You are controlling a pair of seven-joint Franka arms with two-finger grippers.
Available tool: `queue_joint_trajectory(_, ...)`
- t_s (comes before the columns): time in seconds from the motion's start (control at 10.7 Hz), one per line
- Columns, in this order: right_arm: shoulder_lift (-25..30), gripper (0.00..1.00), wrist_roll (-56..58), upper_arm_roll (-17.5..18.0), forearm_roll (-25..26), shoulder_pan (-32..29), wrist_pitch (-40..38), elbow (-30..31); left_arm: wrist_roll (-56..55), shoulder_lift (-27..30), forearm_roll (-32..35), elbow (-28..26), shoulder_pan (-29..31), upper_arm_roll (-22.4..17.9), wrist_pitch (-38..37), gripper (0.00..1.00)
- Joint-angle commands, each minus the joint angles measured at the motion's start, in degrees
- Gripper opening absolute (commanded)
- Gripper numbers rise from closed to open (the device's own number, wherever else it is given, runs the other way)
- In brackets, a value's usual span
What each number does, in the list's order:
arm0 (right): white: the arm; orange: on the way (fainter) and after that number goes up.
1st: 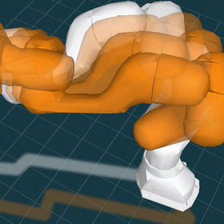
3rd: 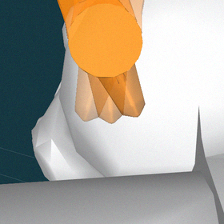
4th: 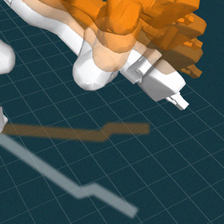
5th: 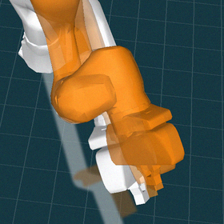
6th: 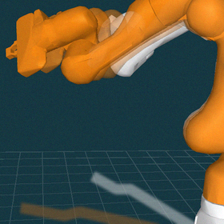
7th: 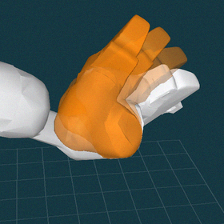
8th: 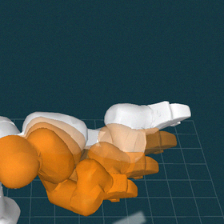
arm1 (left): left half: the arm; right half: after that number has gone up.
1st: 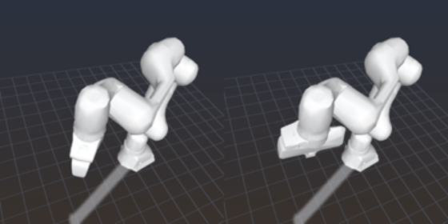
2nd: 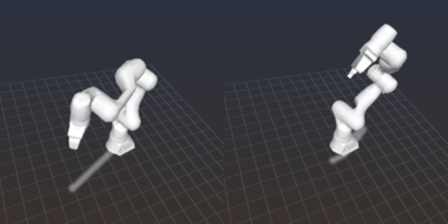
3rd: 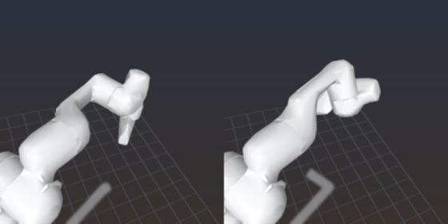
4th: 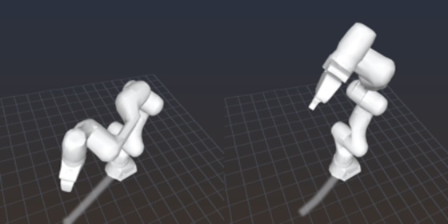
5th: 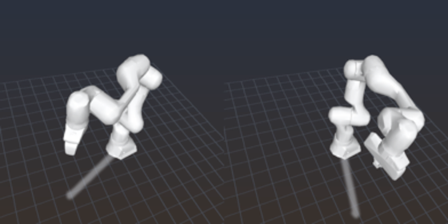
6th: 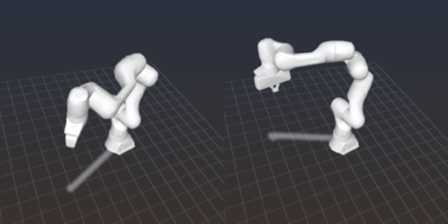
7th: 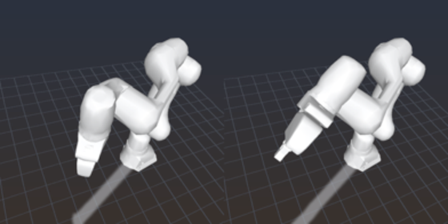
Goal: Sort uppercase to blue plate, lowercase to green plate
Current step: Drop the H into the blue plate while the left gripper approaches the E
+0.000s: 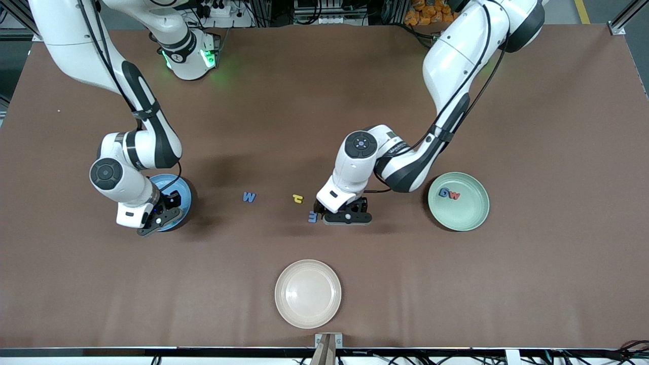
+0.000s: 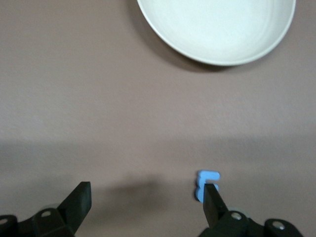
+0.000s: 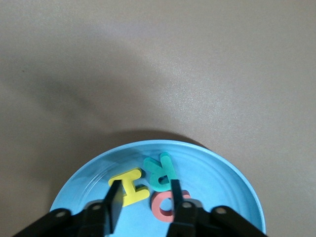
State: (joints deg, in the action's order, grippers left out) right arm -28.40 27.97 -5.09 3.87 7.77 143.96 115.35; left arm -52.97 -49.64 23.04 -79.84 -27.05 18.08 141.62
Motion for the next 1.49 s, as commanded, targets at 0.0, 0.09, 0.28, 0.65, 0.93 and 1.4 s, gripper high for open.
queue_joint_trajectory(0.0, 1.41, 0.61, 0.25, 0.87, 0.79, -1.18, -0.26, 1.02, -0.03, -3.16, 1.22, 3.71, -3.78, -1.72, 0.85, 1.00)
queue_joint_trajectory(0.09, 1.85, 0.61, -0.36, 0.87, 0.17, -1.18, -0.78, 1.02, -0.29, -4.40, 1.22, 5.21, -5.71, -2.86, 0.94, 1.00)
queue_joint_trajectory(0.28, 2.55, 0.61, -1.60, 0.87, -4.11, -1.18, -3.41, 0.58, -0.38, -4.67, 1.13, 5.58, -8.18, -5.76, 0.94, 1.00)
queue_joint_trajectory(0.65, 5.01, 0.61, -2.13, 0.17, -11.48, -2.67, -11.12, -2.92, -0.29, -6.95, 1.13, 8.21, -14.24, -14.19, 5.75, 1.00)
queue_joint_trajectory(0.93, 7.91, 0.61, -5.88, -1.41, -14.86, -2.67, -15.27, -3.64, -0.29, -8.53, 1.04, 8.21, -14.69, -14.21, 10.68, 1.00)
queue_joint_trajectory(1.4, 8.97, 0.61, -11.44, -1.68, -14.86, -2.06, -16.43, -3.72, -0.38, -9.86, 1.13, 8.21, -15.75, -14.30, 11.75, 1.00)
